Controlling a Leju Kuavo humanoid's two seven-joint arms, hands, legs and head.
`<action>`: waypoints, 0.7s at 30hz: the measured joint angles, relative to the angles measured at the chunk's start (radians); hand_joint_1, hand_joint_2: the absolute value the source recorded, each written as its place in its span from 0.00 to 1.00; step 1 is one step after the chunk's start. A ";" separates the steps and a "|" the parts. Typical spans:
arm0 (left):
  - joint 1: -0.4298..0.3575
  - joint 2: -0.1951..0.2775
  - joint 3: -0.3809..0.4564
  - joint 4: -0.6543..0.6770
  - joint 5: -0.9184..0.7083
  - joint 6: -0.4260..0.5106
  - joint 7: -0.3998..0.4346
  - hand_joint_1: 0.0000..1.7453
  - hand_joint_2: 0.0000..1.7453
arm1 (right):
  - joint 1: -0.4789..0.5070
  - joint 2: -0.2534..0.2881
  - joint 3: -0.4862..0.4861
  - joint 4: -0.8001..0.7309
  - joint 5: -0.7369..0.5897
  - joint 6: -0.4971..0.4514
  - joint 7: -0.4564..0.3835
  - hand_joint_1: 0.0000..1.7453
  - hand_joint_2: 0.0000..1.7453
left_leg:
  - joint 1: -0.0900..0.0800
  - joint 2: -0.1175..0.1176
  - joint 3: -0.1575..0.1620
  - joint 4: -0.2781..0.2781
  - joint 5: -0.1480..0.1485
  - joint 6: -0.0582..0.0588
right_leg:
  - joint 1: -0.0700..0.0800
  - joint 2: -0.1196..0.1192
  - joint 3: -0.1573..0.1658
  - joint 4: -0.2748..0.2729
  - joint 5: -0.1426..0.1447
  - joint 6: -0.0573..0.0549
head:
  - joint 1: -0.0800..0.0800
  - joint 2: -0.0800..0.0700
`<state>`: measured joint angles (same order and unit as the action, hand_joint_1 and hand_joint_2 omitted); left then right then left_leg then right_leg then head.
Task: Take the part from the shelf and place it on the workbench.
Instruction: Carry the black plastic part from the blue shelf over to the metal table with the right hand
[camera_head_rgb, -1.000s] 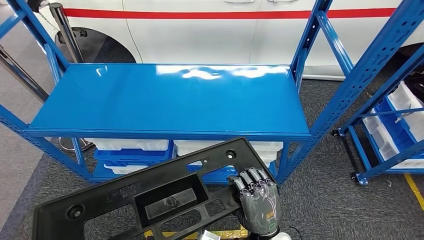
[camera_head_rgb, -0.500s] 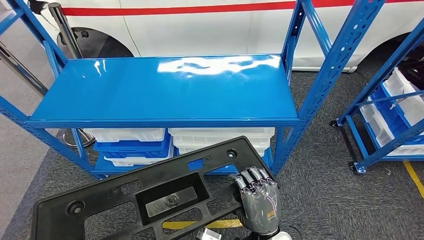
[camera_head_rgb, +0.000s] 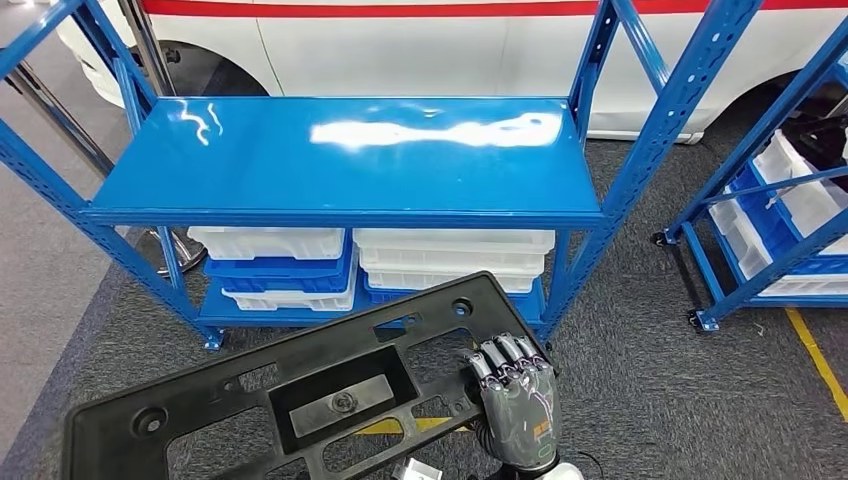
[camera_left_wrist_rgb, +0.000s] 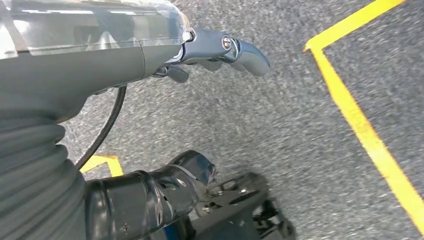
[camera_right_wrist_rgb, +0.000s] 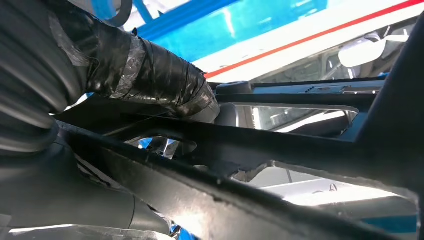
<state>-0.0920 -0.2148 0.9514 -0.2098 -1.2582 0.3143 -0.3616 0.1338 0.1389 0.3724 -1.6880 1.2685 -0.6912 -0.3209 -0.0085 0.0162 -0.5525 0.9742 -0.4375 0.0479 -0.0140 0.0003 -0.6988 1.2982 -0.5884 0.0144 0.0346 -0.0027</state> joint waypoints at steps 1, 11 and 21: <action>0.000 0.000 0.000 0.000 0.000 0.000 0.000 0.00 1.00 | 0.000 0.000 0.000 0.001 0.000 0.000 -0.001 1.00 1.00 | 0.000 0.001 -0.019 0.010 0.006 -0.002 | -0.001 0.000 0.021 -0.004 0.022 0.002 | 0.000 0.000; 0.004 0.000 0.000 0.000 0.000 -0.001 -0.005 0.00 1.00 | 0.002 0.002 -0.003 0.001 -0.009 0.000 -0.008 1.00 1.00 | 0.007 -0.009 -0.115 0.119 -0.029 -0.053 | -0.001 -0.002 0.151 -0.254 0.081 -0.047 | 0.000 0.000; 0.000 0.000 0.000 0.000 -0.001 -0.001 -0.006 0.00 1.00 | 0.002 0.004 -0.004 0.001 -0.007 0.000 -0.010 1.00 1.00 | 0.011 -0.016 0.096 0.033 -0.099 -0.054 | 0.001 -0.004 0.043 -0.249 0.182 -0.027 | -0.002 0.000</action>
<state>-0.0919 -0.2149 0.9518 -0.2098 -1.2588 0.3138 -0.3673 0.1358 0.1426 0.3689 -1.6871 1.2615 -0.6912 -0.3306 0.0022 0.0004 -0.4569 1.0076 -0.5364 -0.0062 -0.0130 -0.0040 -0.6555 1.0495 -0.4064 -0.0131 0.0328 -0.0027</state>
